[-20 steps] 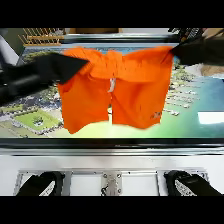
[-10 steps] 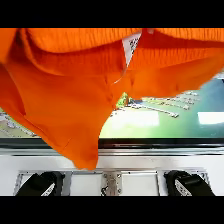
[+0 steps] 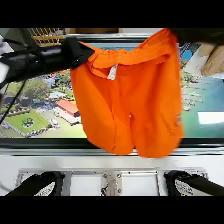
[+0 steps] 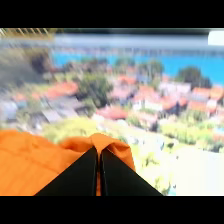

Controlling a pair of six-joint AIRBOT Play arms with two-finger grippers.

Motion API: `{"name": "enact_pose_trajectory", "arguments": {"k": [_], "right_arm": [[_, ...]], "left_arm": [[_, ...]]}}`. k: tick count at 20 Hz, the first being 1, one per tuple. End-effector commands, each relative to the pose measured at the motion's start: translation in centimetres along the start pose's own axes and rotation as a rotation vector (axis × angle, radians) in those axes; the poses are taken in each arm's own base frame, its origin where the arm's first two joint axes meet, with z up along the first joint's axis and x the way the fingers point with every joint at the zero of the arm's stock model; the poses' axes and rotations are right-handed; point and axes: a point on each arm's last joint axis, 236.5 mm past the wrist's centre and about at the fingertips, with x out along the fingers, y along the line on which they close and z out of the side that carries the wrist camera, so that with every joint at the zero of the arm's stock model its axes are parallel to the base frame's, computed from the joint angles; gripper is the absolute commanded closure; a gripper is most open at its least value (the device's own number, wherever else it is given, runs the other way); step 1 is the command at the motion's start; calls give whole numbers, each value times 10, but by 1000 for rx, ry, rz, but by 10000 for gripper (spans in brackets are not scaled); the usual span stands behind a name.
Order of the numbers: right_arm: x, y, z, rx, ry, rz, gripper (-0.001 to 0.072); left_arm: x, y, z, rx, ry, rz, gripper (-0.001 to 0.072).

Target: Fold the clothes and pants, and hang the long-sleeved shirts on hangers.

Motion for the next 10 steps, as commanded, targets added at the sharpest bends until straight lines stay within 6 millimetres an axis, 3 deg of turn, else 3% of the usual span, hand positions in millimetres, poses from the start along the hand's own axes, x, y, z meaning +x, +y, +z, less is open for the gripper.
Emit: {"name": "enact_pose_trajectory", "arguments": {"k": [1,2,4,6,8,10], "right_arm": [[122,-58,-70,13,226,-17,449],[137,-70,-85,30,268,-17,275],[137,-96,-101,70,334,-44,267],[112,-118,-113,48,412,-65,267],[81,-138,-140,81,518,-88,267],[58,-159,-181,180,607,-134,266]], "left_arm": [[68,140,-2,-149,66,222,693],[81,177,-6,-205,82,263,693],[94,244,-23,-296,135,345,693],[93,293,-48,-383,219,405,693],[85,325,-65,-450,277,442,693],[78,344,-72,-493,298,463,693]]}}
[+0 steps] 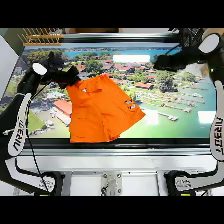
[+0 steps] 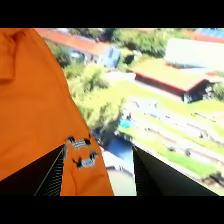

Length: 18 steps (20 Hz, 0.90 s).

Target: Fold the clothes and pants, and hang the long-sleeved shirts on hangers.

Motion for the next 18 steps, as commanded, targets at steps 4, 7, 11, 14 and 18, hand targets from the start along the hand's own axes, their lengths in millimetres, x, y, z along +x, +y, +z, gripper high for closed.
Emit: {"name": "enact_pose_trajectory", "arguments": {"k": [4,7,11,14,18], "right_arm": [[37,-61,-172,338,344,-48,-8],[81,-60,-229,519,378,-46,-8],[122,-29,-234,606,269,27,-8],[140,-2,-218,524,188,35,-8],[159,24,-211,439,132,39,-8]], "left_arm": [[12,58,2,-100,69,62,693],[12,58,4,-100,62,61,693],[12,58,4,-99,61,61,693],[12,58,5,-98,57,62,693],[12,59,6,-95,52,67,693]]}}
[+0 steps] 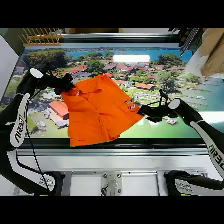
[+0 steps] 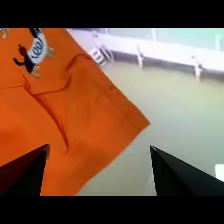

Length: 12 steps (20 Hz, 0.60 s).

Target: Fold the clothes and pants, and hang the long-sleeved shirts on hangers.

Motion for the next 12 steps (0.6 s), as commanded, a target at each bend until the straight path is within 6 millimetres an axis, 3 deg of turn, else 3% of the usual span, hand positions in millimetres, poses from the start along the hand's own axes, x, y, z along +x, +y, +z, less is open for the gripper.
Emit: {"name": "enact_pose_trajectory", "arguments": {"k": [1,3,4,5,7,8,10,12], "right_arm": [[19,20,-1,-48,-57,11,-8],[25,20,-6,-52,-39,6,4],[24,19,-6,-53,-39,6,126],[23,20,-4,-57,-43,6,309],[18,27,4,-168,-52,11,606],[13,30,9,-237,-47,8,706],[-10,26,34,-334,-53,-50,707],[-51,12,84,-374,-126,-160,708]], "left_arm": [[0,1,1,1,-3,3,693],[0,1,-1,2,3,4,693],[0,2,-2,2,10,5,693],[-1,3,-3,6,19,7,693],[-6,6,-8,23,44,11,693],[-14,11,-10,52,51,32,693],[-33,25,-18,117,48,111,693],[-50,38,-42,130,44,155,693]]}}
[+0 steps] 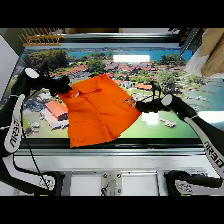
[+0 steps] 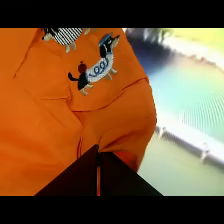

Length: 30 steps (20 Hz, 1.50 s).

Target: Fold the clothes and pants, and hang the long-sleeved shirts on hangers.

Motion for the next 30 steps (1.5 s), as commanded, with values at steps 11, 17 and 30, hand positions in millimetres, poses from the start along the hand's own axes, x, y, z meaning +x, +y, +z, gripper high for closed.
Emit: {"name": "enact_pose_trajectory", "arguments": {"k": [11,17,30], "right_arm": [[-165,-22,265,-51,-541,-87,705],[-167,-17,233,-30,-406,-36,83],[-103,-63,-9,-27,186,-84,225]], "left_arm": [[-24,-55,-171,-44,-3,-225,693],[-37,-55,-63,-82,-178,-229,84],[-34,40,-96,1002,177,301,86]]}}
